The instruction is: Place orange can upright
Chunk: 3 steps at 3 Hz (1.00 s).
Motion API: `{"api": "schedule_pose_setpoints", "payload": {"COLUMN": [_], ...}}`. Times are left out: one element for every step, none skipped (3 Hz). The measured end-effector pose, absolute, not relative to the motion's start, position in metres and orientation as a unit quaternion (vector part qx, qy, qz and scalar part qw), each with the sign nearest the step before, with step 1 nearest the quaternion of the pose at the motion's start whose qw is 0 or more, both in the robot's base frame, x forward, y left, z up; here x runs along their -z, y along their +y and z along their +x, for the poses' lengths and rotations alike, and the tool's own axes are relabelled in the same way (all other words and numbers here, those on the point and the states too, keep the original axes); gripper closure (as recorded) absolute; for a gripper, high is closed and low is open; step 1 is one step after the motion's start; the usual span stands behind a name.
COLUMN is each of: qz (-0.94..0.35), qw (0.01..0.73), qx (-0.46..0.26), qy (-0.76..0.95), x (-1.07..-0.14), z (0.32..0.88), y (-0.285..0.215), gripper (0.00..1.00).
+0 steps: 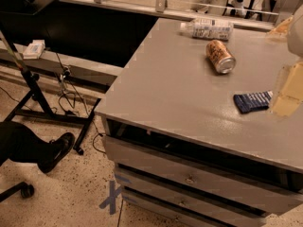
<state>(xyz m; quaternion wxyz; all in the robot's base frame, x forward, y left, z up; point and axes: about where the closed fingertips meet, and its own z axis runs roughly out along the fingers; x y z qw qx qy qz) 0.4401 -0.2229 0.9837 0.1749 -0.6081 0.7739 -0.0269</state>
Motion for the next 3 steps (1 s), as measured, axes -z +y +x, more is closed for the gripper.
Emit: {"api": "schedule_pose_setpoints", "payload": {"qz": [-0.608, -0.602, -0.572], "qw": [0.175, 0.188, 0.207], "qx": [0.027, 0.022, 0.026], "qy": [0.774, 0.776, 0.793], "x": [-0.984, -0.981, -0.966], "z": [0.44, 0.448, 0.487], "y": [-0.223, -0.22, -0.218], "gripper": [0.0, 0.0, 0.0]}}
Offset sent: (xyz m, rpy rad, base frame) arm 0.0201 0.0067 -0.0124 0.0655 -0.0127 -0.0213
